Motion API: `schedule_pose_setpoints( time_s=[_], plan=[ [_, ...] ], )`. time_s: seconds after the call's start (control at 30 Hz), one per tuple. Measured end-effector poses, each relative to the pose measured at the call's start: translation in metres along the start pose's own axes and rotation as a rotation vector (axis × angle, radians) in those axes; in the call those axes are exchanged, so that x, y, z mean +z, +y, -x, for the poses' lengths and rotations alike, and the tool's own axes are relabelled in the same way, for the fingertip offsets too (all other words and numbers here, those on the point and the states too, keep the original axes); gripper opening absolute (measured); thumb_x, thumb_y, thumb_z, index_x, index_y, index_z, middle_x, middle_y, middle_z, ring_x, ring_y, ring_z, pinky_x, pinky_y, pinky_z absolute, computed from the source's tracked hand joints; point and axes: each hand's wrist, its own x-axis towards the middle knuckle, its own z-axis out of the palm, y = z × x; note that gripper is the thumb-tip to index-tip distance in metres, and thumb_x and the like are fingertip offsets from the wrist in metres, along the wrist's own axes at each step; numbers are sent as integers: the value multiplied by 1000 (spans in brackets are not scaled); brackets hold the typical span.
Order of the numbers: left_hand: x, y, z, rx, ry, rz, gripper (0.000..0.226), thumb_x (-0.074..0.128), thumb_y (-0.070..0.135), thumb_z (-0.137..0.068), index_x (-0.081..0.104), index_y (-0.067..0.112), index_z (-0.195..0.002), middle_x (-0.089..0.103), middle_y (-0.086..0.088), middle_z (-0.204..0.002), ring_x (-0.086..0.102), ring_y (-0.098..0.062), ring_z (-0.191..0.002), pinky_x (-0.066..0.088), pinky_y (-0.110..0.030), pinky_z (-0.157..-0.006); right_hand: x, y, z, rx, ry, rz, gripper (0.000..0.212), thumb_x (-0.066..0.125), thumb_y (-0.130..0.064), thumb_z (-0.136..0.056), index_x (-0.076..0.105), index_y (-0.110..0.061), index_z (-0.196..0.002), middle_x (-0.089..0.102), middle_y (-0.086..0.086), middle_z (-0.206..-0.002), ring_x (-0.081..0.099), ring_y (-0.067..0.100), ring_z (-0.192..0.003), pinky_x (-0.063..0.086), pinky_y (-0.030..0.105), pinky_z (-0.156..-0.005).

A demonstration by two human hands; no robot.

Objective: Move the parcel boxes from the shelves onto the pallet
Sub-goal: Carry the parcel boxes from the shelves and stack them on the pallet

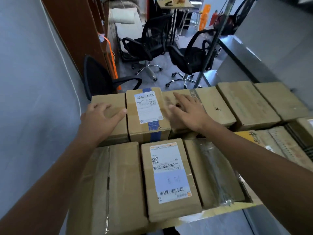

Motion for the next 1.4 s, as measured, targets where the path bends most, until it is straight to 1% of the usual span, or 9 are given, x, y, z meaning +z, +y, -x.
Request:
schedule_pose_setpoints(
  time_s=[0.13, 0.33, 0.43, 0.57, 0.67, 0.9, 1.1, 1.23, 1.4],
  plan=[
    [5, 47, 7, 132, 102, 75, 93, 42, 91, -73, 58, 32, -143, 39, -6, -159, 34, -30, -149, 28, -51, -123, -33, 30, 34, 27, 114, -77, 63, 52, -54, -105, 36, -33, -162, 36, 1, -166, 24, 27, -155, 16, 51, -128],
    [60, 142, 23, 357, -68, 129, 72, 60, 74, -86, 56, 34, -146, 38, -2, -160, 28, -21, -152, 24, -44, -125, -99, 100, 50, 53, 175, 10, 66, 51, -58, -104, 38, -28, -161, 38, 2, -164, 29, 23, -153, 21, 40, -125],
    [91, 187, 24, 403, -201, 99, 79, 56, 79, -82, 50, 39, -150, 34, 2, -162, 25, -21, -154, 24, -47, -125, -117, 134, 41, 68, 165, 72, 69, 51, -59, -103, 37, -25, -162, 35, 6, -166, 29, 26, -154, 20, 40, -126],
    [135, 233, 17, 395, -292, -4, 79, 57, 79, -87, 45, 40, -154, 32, 2, -164, 26, -23, -154, 26, -48, -124, -126, 174, 19, 88, 42, 136, 72, 47, -63, -103, 30, -30, -164, 23, 7, -171, 18, 30, -158, 15, 50, -128],
    [163, 252, 16, 348, -326, -81, 96, 43, 90, -74, 42, 39, -156, 34, 0, -165, 23, -24, -155, 24, -49, -126, -130, 198, 0, 61, -29, 230, 71, 41, -66, -103, 27, -34, -164, 18, 5, -172, 13, 30, -158, 9, 55, -127],
    [191, 263, 21, 263, -307, -294, 104, 29, 92, -66, 41, 42, -156, 35, -6, -164, 28, -32, -152, 25, -54, -123, -114, 204, -14, 40, 7, 320, 72, 31, -73, -95, 32, -36, -157, 25, 3, -165, 11, 32, -157, -3, 74, -120],
    [192, 267, 15, 259, -304, -315, 108, 26, 95, -63, 40, 42, -156, 37, -4, -163, 28, -31, -151, 27, -54, -122, -111, 206, -13, 28, 7, 319, 76, 30, -79, -93, 29, -42, -159, 24, 2, -165, 6, 32, -158, -5, 74, -120],
    [198, 277, 16, 218, -290, -300, 94, 38, 90, -76, 37, 43, -157, 33, -7, -165, 27, -36, -151, 28, -58, -121, -128, 204, -10, 26, -31, 246, 70, 39, -72, -98, 26, -43, -161, 23, 3, -168, 9, 29, -159, 0, 67, -123],
    [215, 317, 15, 295, -260, -194, 85, 46, 84, -83, 39, 40, -156, 34, -7, -163, 23, -34, -154, 22, -59, -123, -180, 226, -12, 90, 118, 156, 74, 41, -71, -99, 26, -40, -164, 19, 5, -174, 8, 27, -161, 8, 60, -127]
  ],
)
